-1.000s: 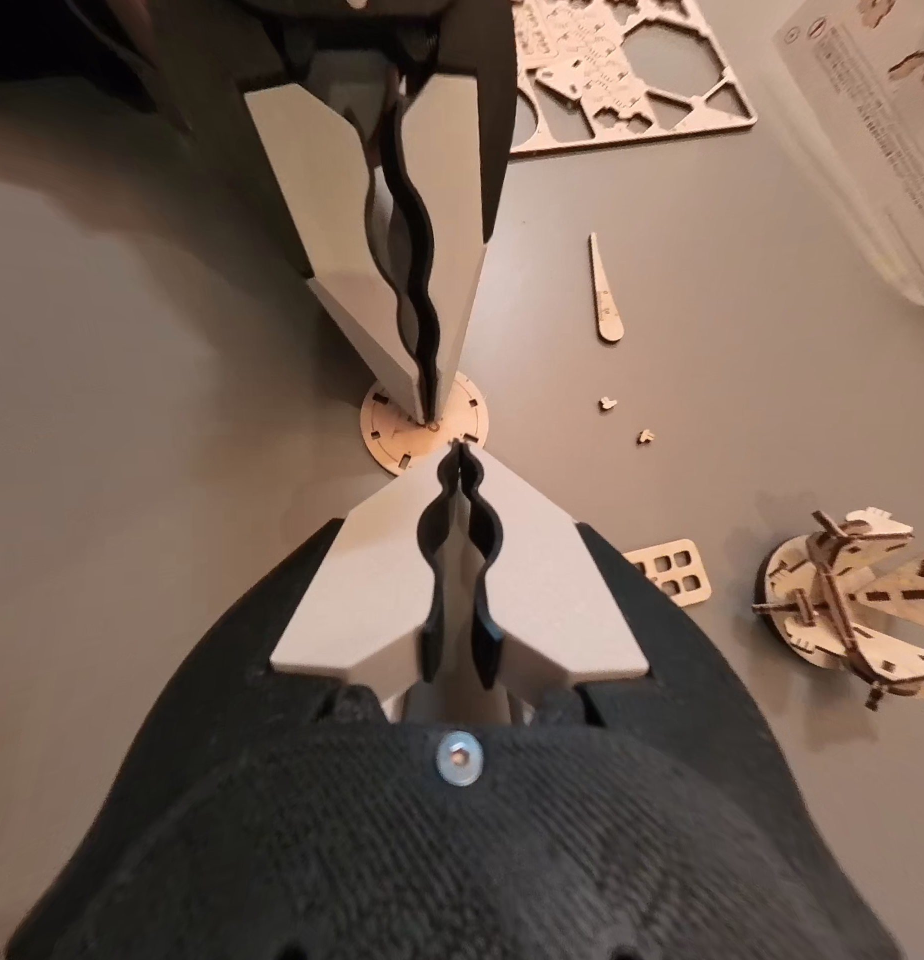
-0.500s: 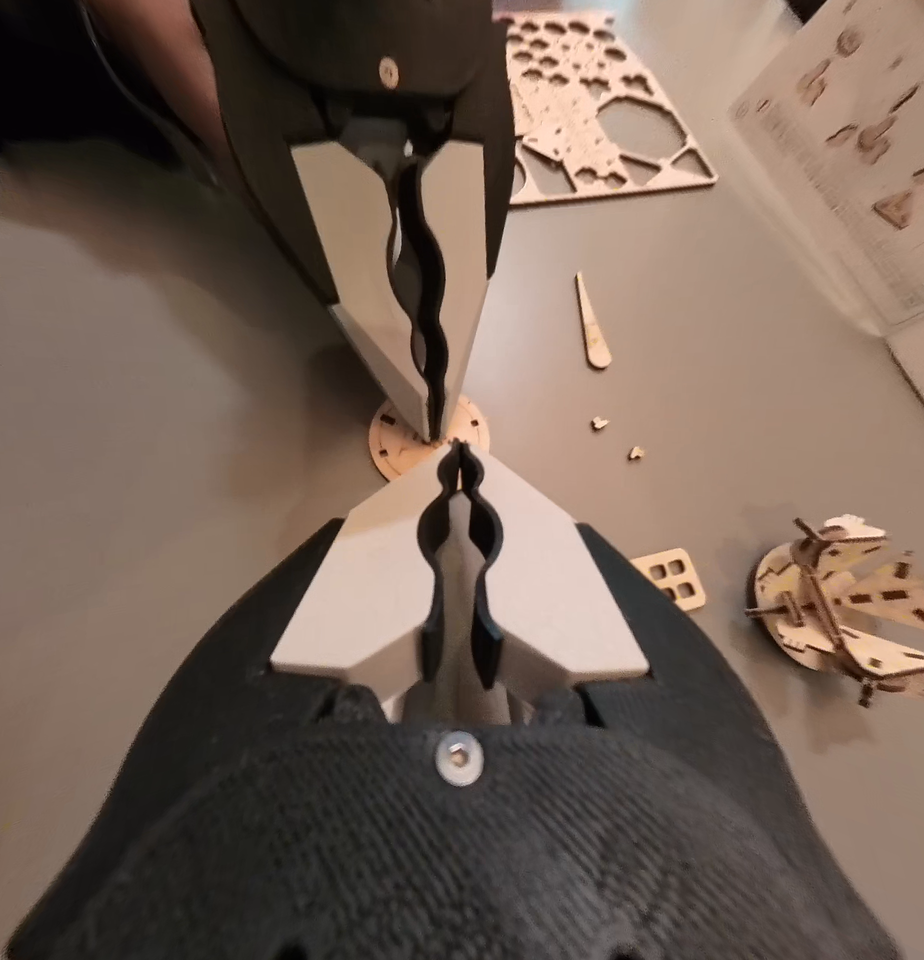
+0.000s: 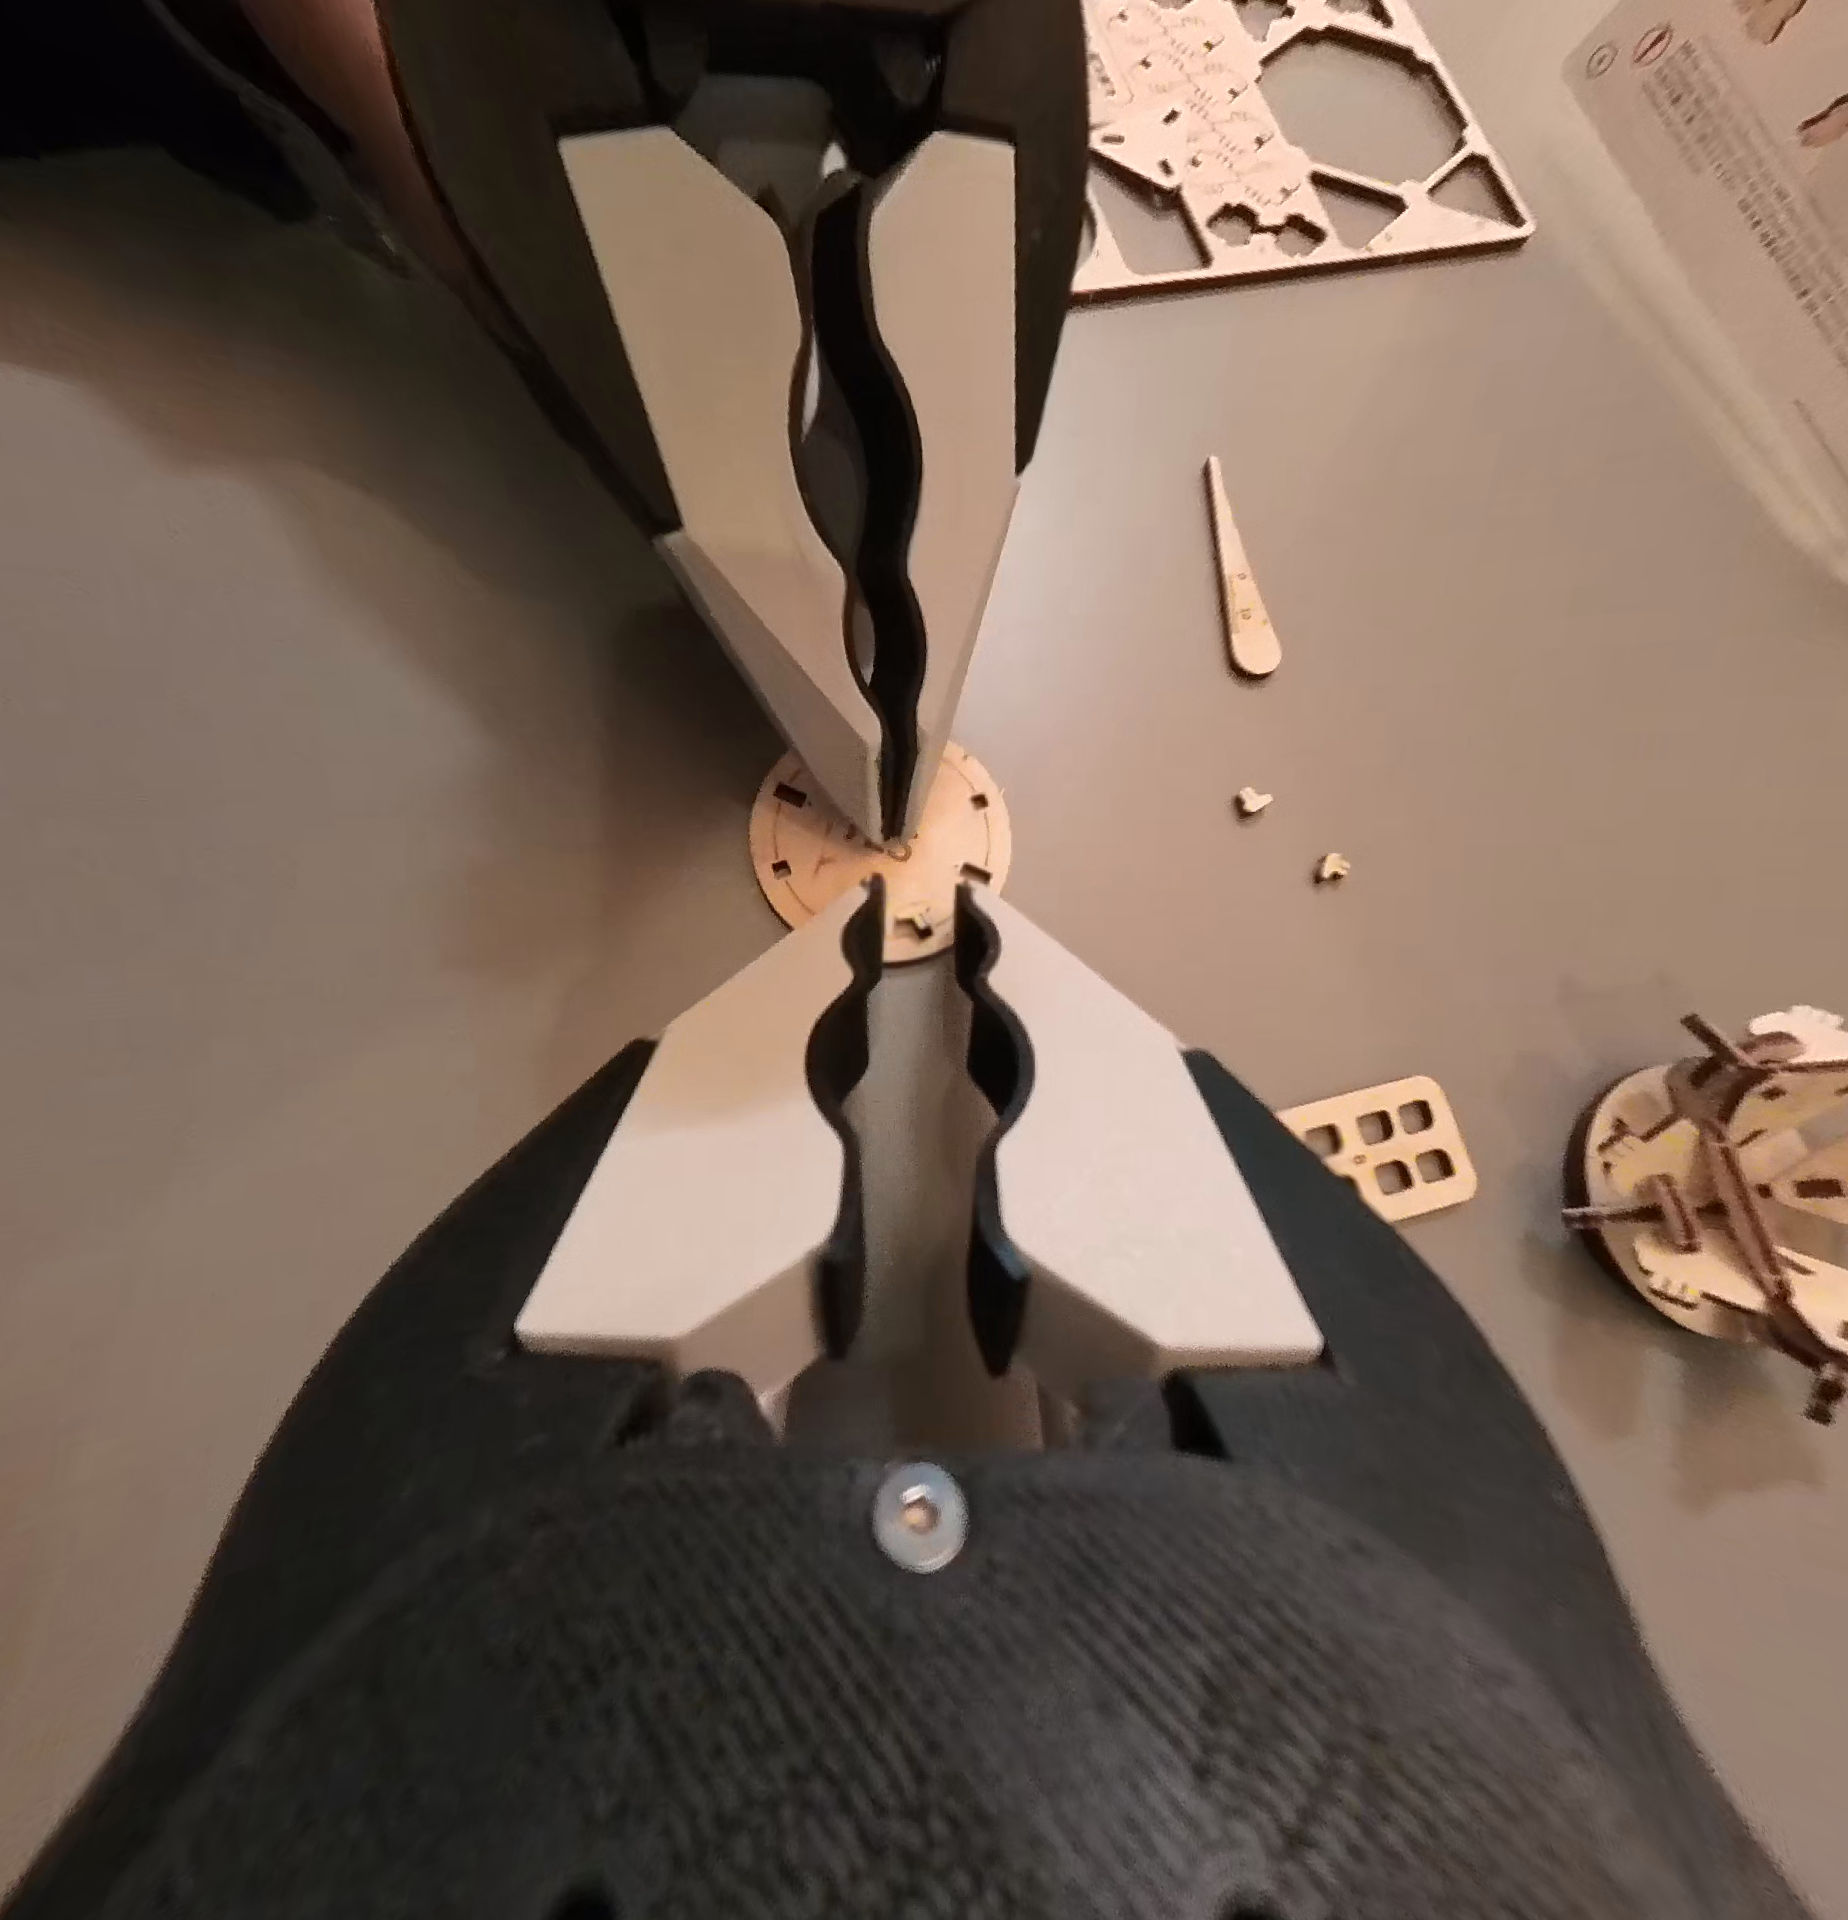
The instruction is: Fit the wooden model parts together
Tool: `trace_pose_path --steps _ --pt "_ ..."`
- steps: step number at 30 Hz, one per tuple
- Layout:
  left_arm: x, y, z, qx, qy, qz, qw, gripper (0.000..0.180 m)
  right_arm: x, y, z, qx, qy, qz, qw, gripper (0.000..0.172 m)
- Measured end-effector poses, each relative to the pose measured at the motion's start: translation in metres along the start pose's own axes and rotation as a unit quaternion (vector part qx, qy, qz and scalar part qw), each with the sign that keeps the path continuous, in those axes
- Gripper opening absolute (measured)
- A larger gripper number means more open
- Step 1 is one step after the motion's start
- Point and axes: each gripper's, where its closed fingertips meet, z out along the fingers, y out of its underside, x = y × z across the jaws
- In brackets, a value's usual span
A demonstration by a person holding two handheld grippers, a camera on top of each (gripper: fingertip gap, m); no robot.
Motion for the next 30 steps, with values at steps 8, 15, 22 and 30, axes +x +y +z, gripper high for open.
trace_pose_path --steps 8,15,22,30 --pt "0.000 0.000 -0.001 0.005 0.012 -0.016 1.000 0.000 0.000 -0.001 0.000 0.017 -0.035 0.056 0.998 0.004" --pt "-0.012 -0.026 -0.021 0.092 -0.004 -0.039 0.995 0.020 0.034 -0.065 -0.033 0.198 -0.030 0.070 0.977 0.004" --pt "-0.026 -0.059 -0.064 0.245 0.013 -0.082 0.966 0.024 0.036 -0.096 -0.046 0.328 -0.113 0.081 0.934 0.004" --pt "-0.001 -0.082 -0.099 0.362 0.304 -0.229 0.851 0.032 0.018 -0.092 -0.049 0.295 -0.011 -0.055 0.954 0.004"
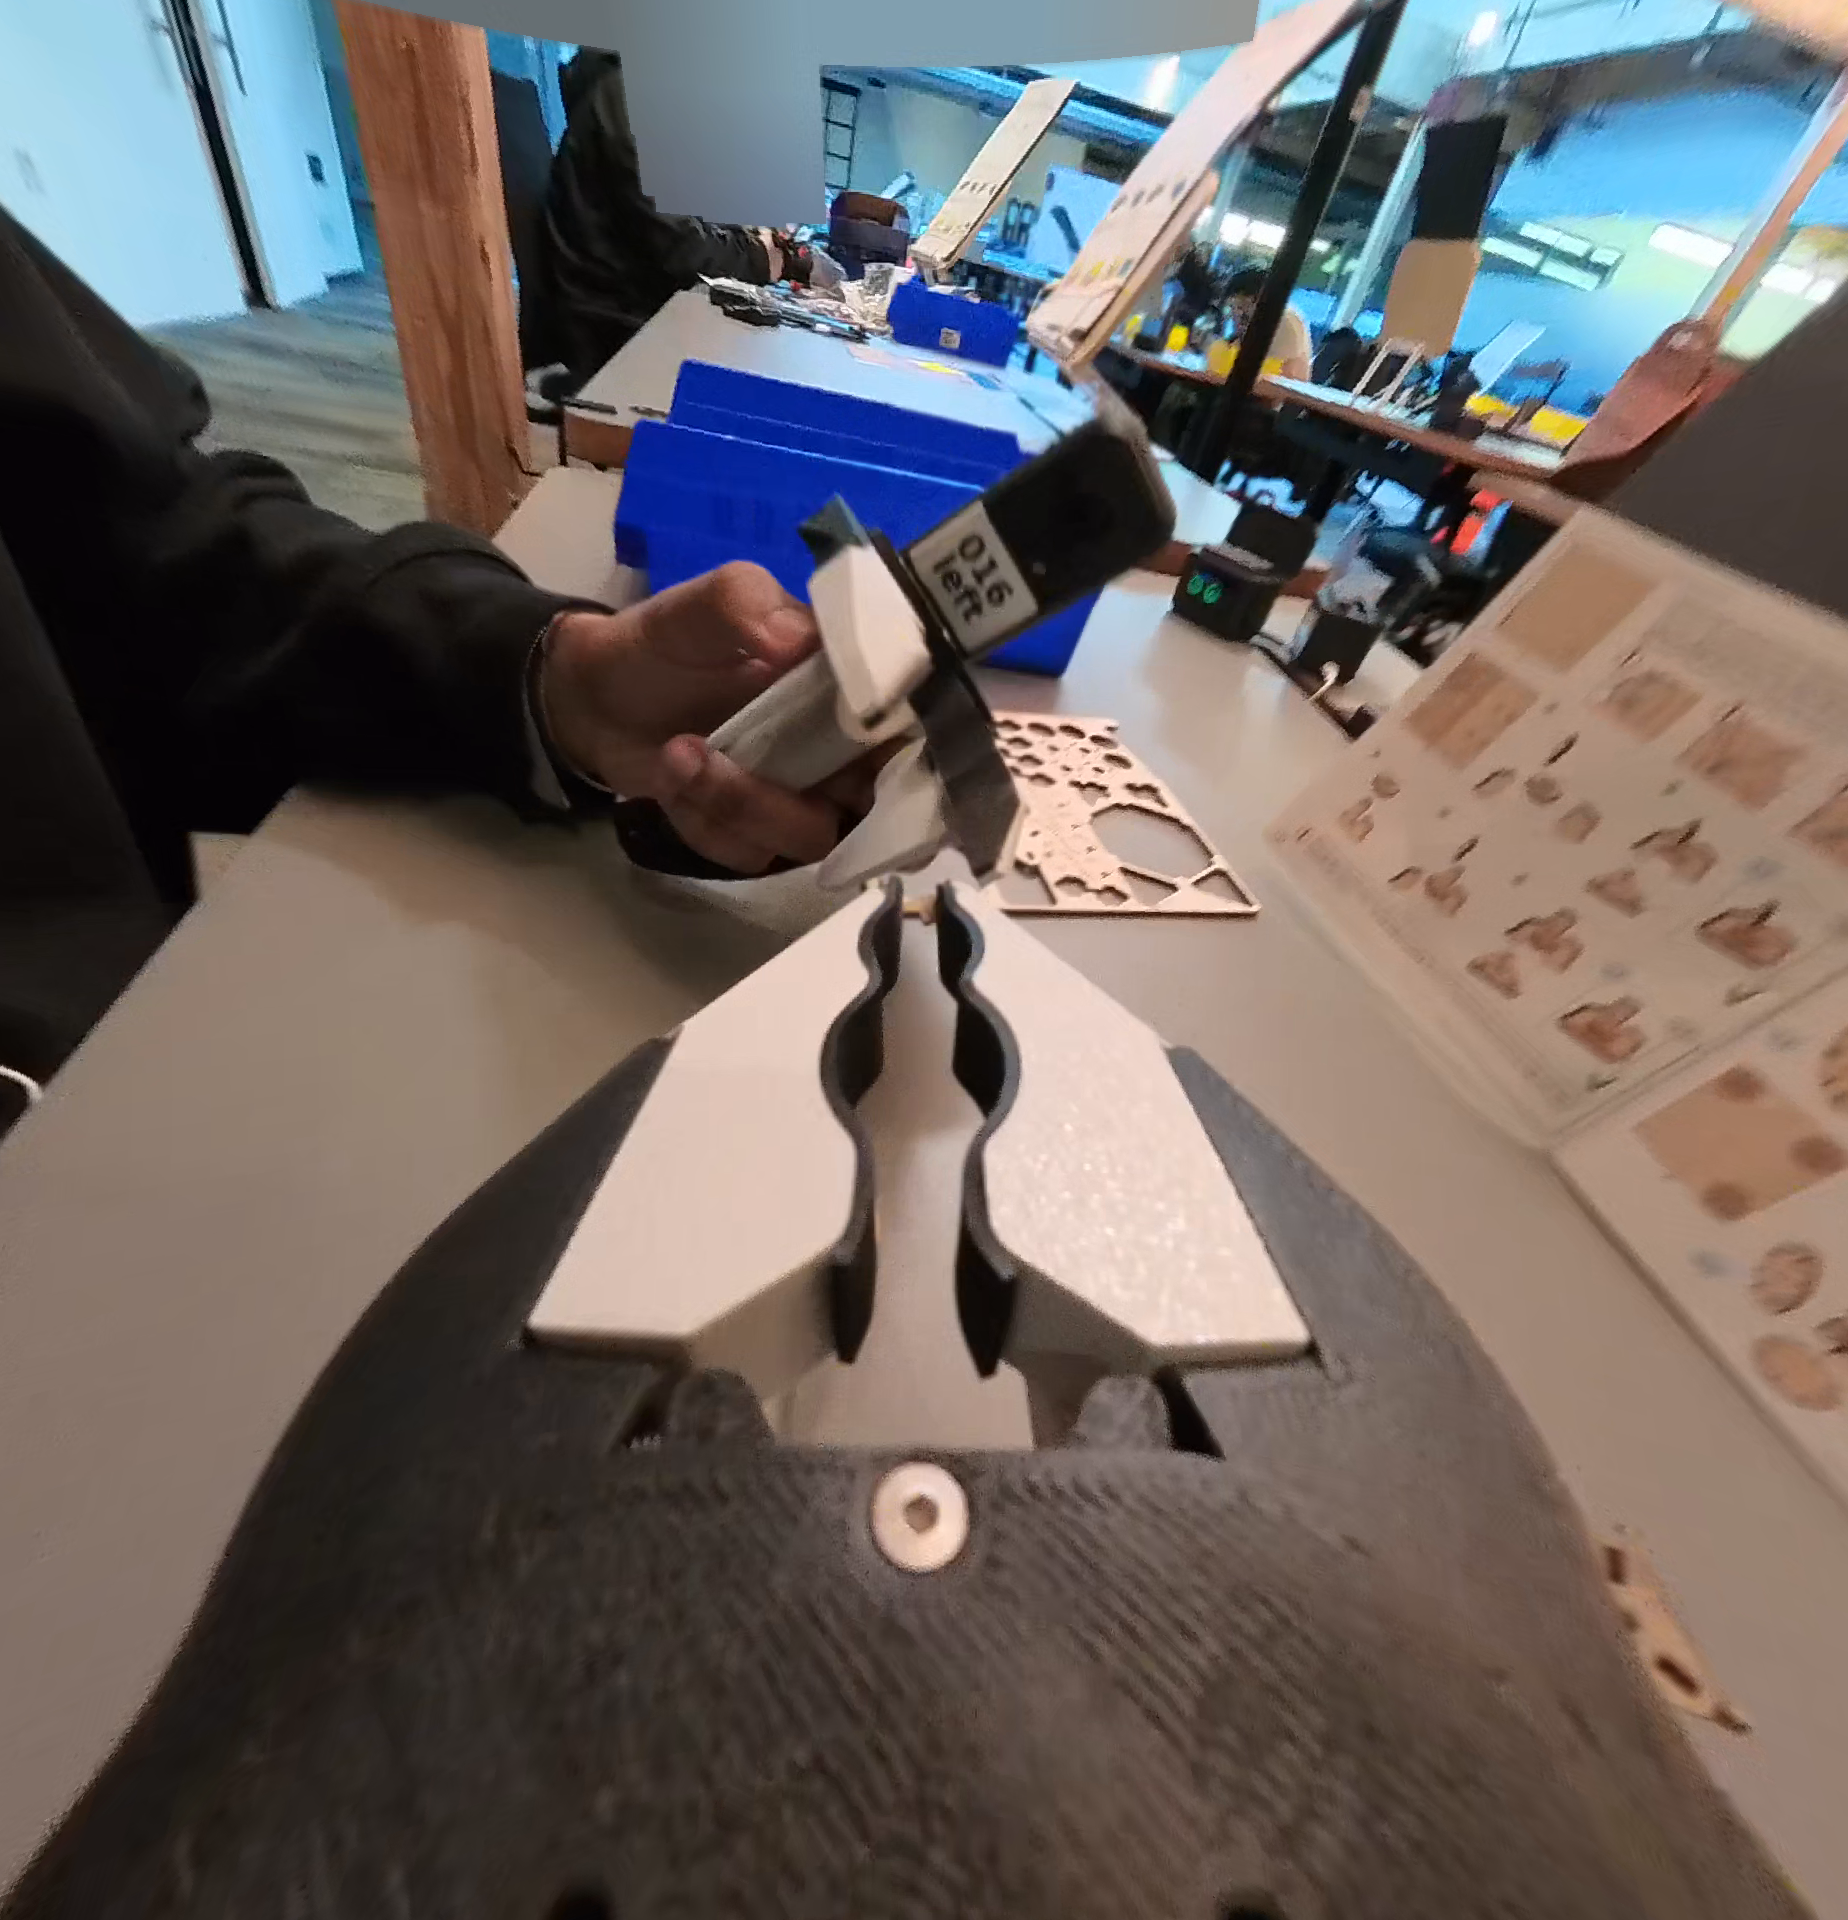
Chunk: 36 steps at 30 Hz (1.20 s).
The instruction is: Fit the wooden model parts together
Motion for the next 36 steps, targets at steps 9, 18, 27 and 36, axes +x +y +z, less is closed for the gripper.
trace_pose_path --steps 9,18,27,36 --pt "0.013 0.007 0.005 -0.007 0.106 -0.125 0.986 0.029 -0.010 -0.022 -0.003 0.031 0.046 -0.099 0.994 0.004" --pt "0.026 0.012 0.009 -0.023 0.145 -0.130 0.981 0.039 -0.011 -0.019 0.000 0.038 0.033 -0.073 0.996 0.005" --pt "0.023 0.007 0.006 -0.010 0.141 -0.134 0.981 0.037 -0.009 -0.020 -0.002 0.035 0.039 -0.077 0.996 0.002" --pt "0.013 0.014 0.008 -0.026 0.107 -0.136 0.985 0.013 -0.011 -0.018 0.001 0.030 0.030 -0.070 0.997 0.002"
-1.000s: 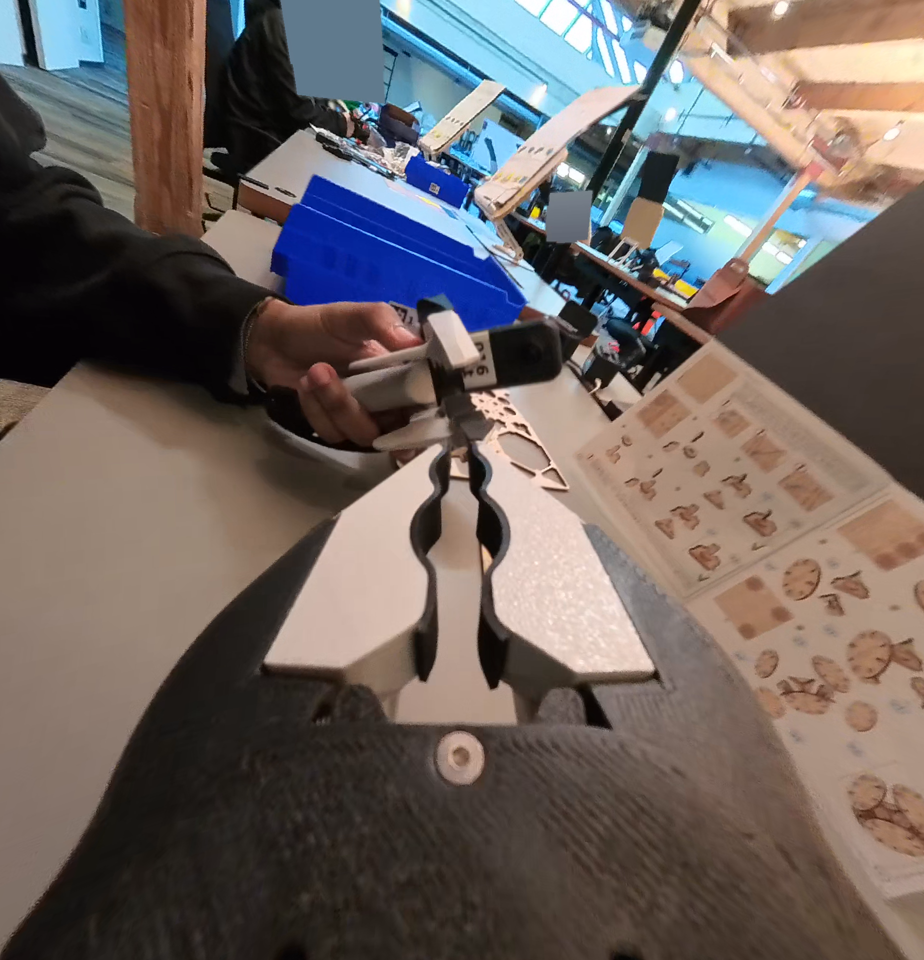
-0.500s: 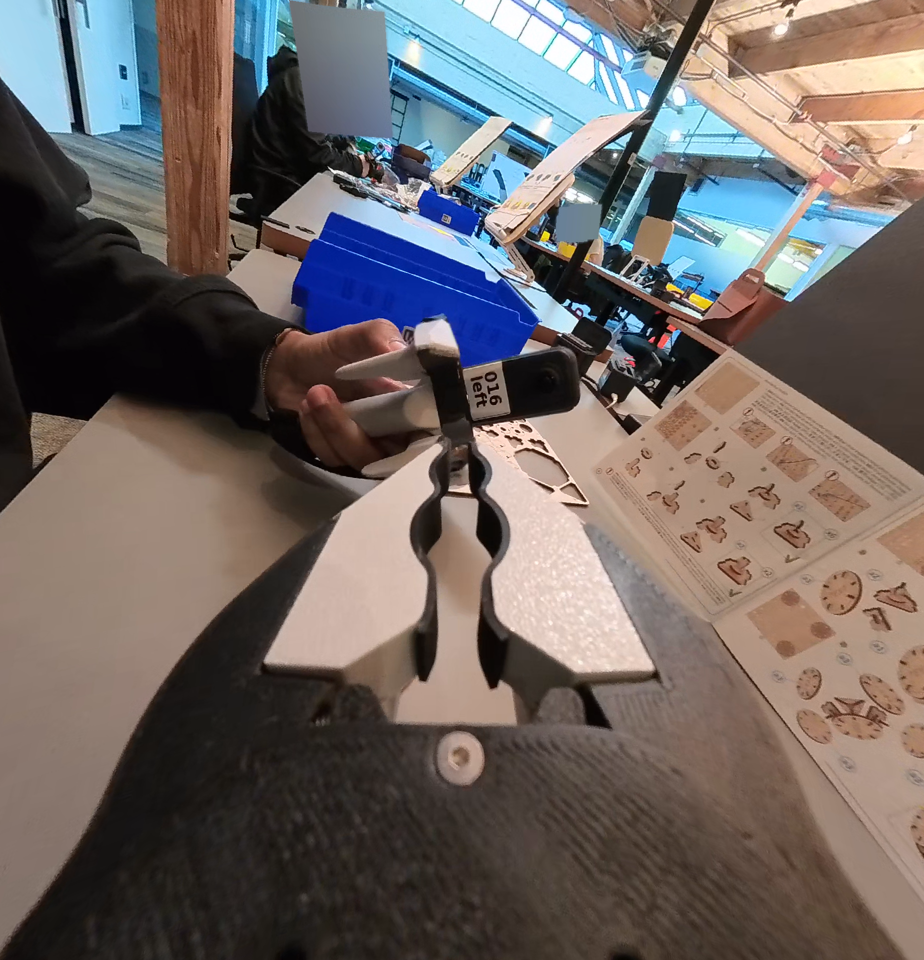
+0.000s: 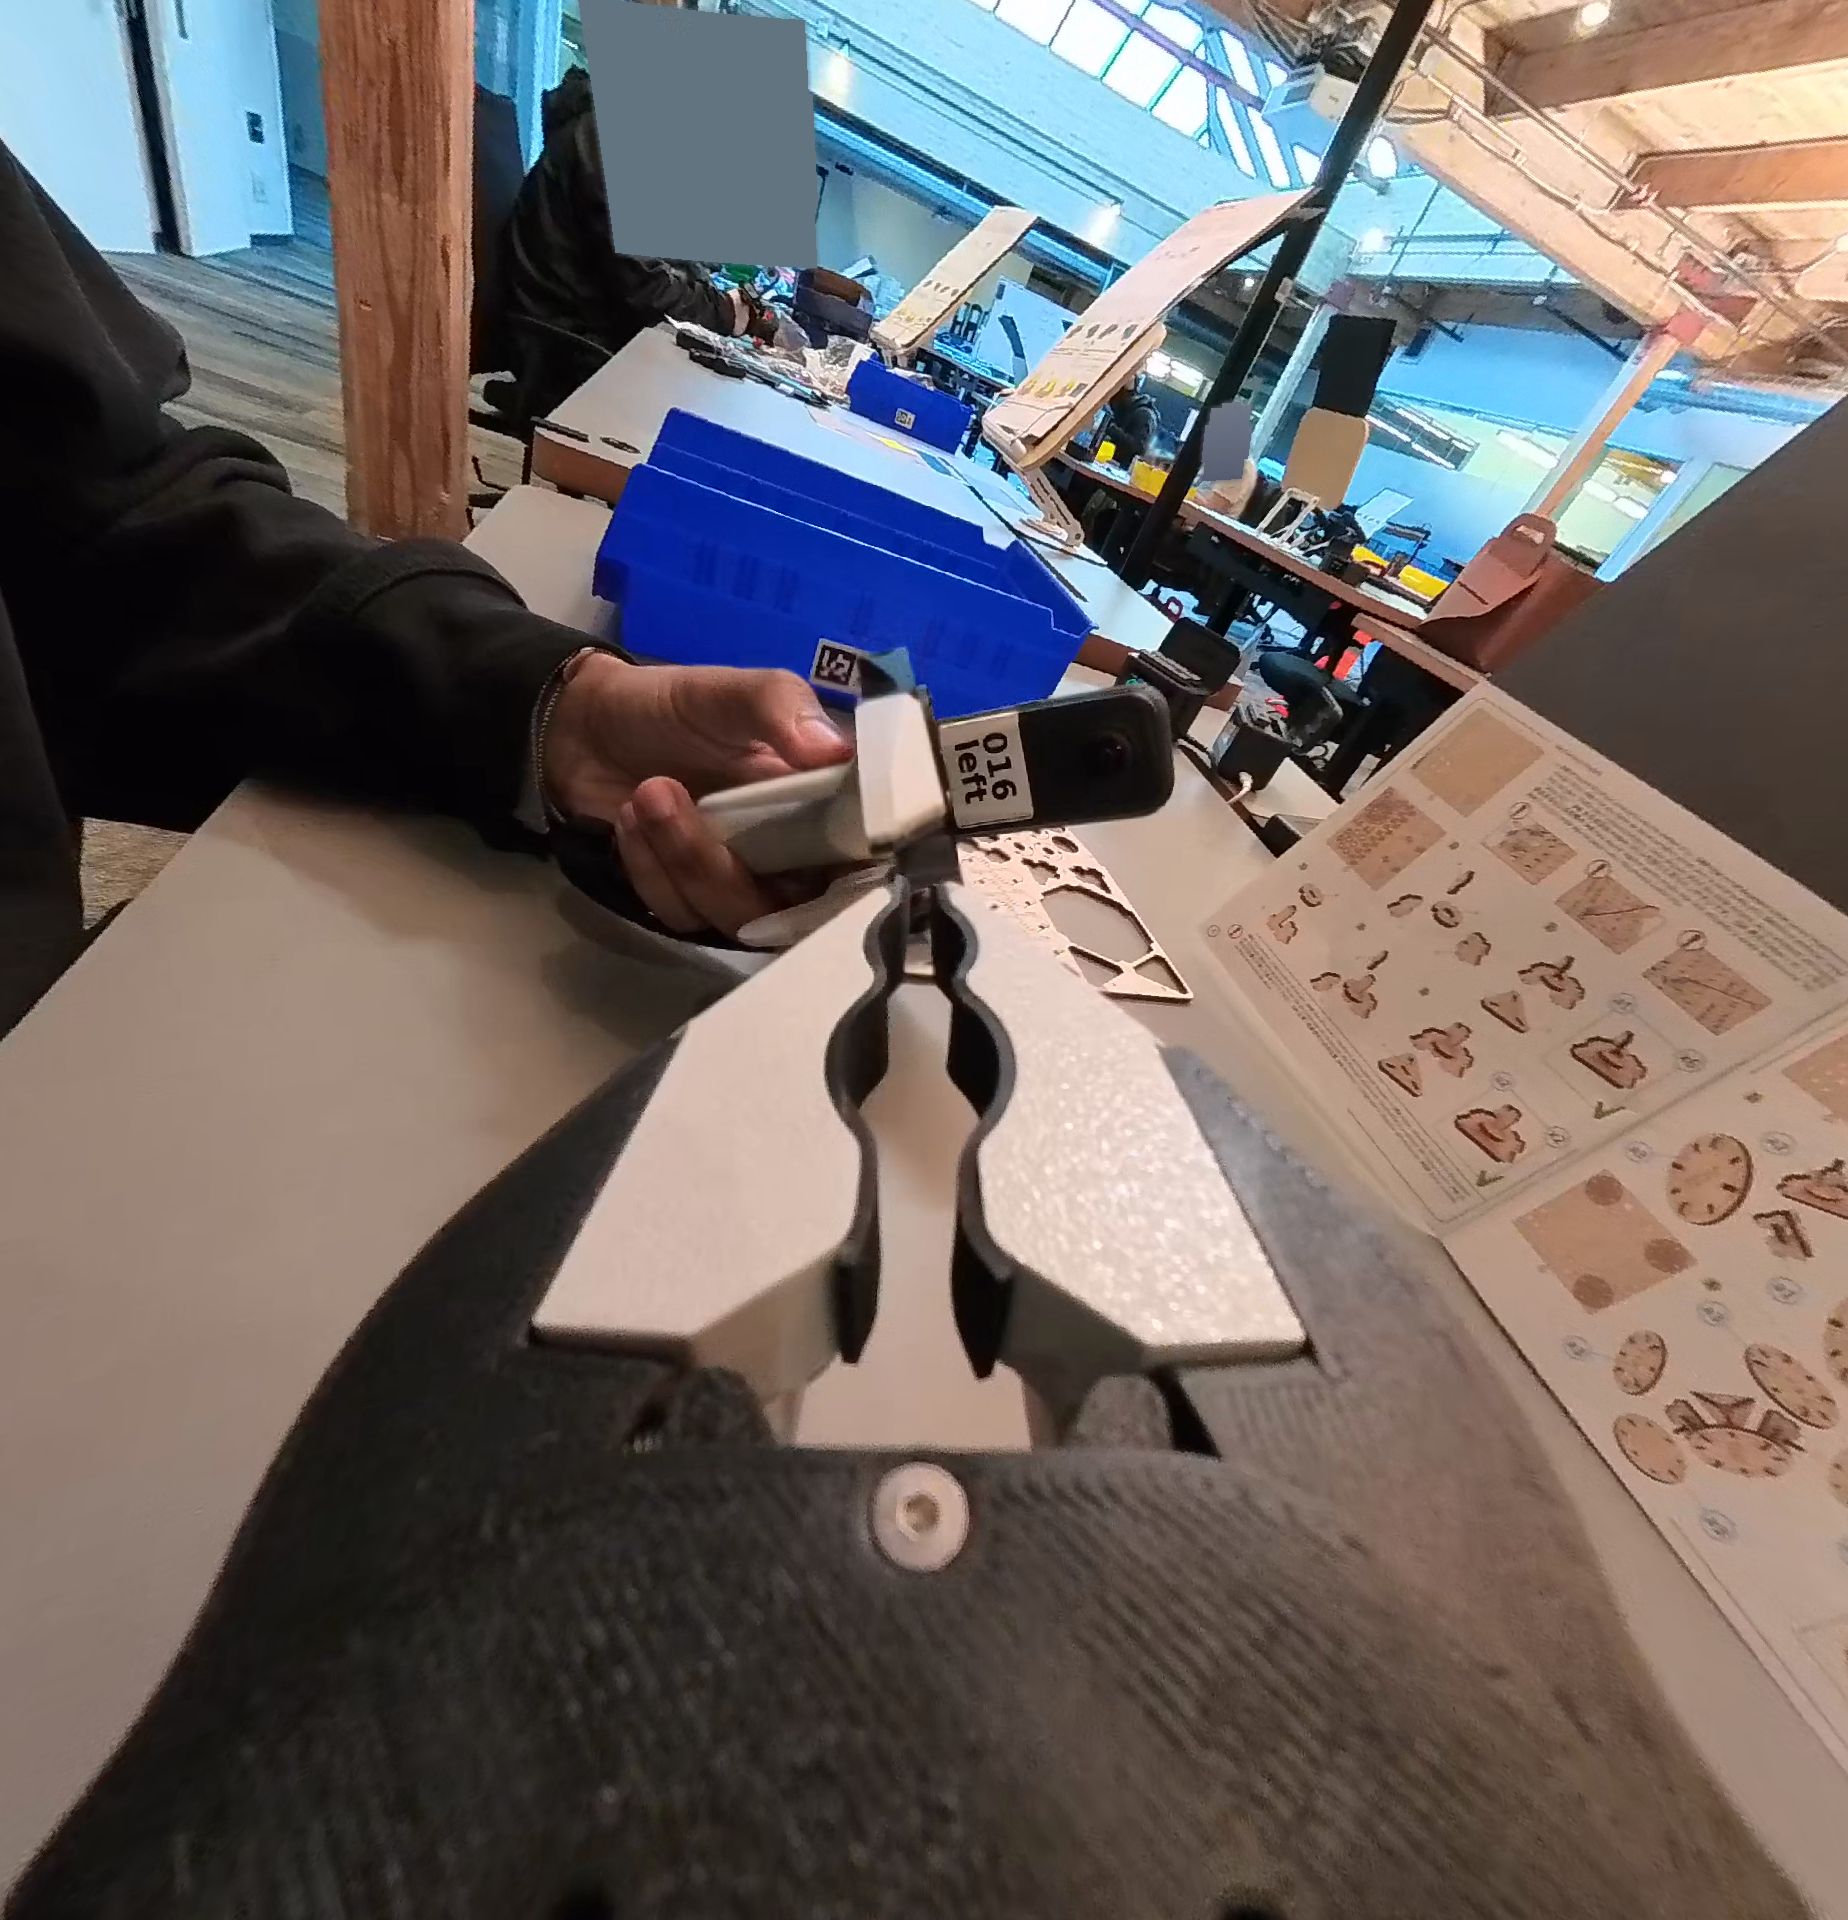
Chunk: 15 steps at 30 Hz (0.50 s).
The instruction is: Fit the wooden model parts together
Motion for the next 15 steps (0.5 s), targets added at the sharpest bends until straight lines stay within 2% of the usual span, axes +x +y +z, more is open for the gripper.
trace_pose_path --steps 3,15 --pt "-0.0010 0.0015 -0.0001 -0.004 0.000 -0.004 1.000 0.006 -0.0019 -0.0017 0.0004 0.005 -0.007 0.007 1.000 0.002" --pt "0.0013 0.0034 -0.0003 -0.009 0.016 -0.018 1.000 0.005 -0.0043 -0.0031 -0.0006 0.009 -0.015 0.004 1.000 0.002"
